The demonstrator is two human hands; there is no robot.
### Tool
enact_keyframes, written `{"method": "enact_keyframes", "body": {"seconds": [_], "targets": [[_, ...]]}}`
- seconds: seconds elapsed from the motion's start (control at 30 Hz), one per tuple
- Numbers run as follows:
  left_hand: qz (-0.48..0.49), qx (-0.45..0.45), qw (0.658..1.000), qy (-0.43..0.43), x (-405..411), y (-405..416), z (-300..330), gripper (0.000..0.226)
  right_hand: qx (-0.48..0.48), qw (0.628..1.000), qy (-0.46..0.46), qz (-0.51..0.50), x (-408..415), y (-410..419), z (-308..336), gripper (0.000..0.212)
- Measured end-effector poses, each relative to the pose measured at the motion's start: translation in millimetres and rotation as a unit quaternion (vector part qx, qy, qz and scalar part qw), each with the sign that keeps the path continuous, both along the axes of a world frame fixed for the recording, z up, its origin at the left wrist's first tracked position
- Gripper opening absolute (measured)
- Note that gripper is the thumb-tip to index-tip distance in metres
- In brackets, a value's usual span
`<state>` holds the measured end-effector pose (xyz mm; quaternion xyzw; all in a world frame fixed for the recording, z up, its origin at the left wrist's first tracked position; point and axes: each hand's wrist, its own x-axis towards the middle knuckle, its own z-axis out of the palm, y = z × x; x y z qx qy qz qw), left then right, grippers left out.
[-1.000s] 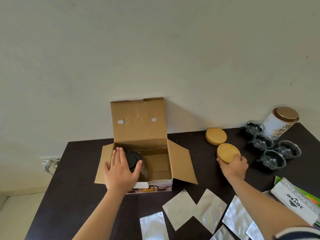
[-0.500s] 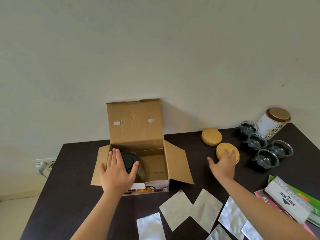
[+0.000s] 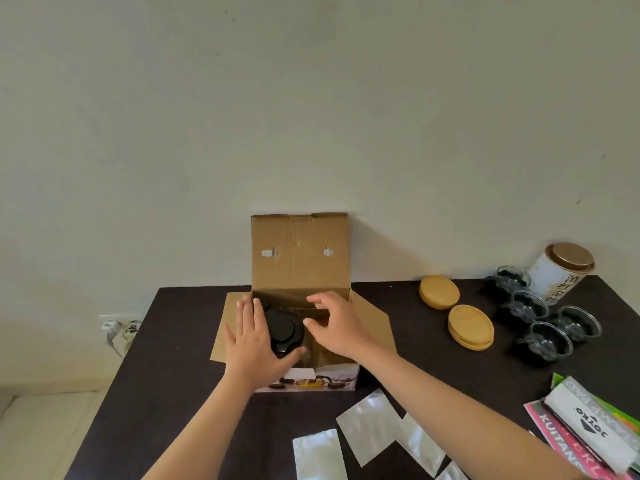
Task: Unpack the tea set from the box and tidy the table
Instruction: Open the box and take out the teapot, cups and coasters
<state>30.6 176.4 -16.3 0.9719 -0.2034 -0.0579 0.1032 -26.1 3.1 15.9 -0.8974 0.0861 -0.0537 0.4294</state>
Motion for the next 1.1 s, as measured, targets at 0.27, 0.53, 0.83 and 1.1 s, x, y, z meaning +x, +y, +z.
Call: {"method": "enact_keyframes", "body": {"seconds": [0.27,0.53,0.83,1.1], "targets": [[0.014,-0.115,0.984,0.133,-9.3,36.7,-3.0,0.150,-0.096,0.957,0.240,0.134,52.3,40.2,14.7,0.096],[0.014,-0.206,0.966,0.154,-9.5,38.6,-6.9,0.146,-0.229,0.936,0.238,0.120,60.8,63.0,5.6,0.090],[0.025,-0.222,0.964,0.146,-9.2,40.7,-8.8,0.154,-0.142,0.973,0.146,0.113,35.5,31.3,75.5,0.078],[0.038,-0.226,0.964,0.138,-10.5,37.4,-6.7,0.151,-0.230,0.966,0.122,0.006,-15.0,-67.0,173.1,0.084]]}}
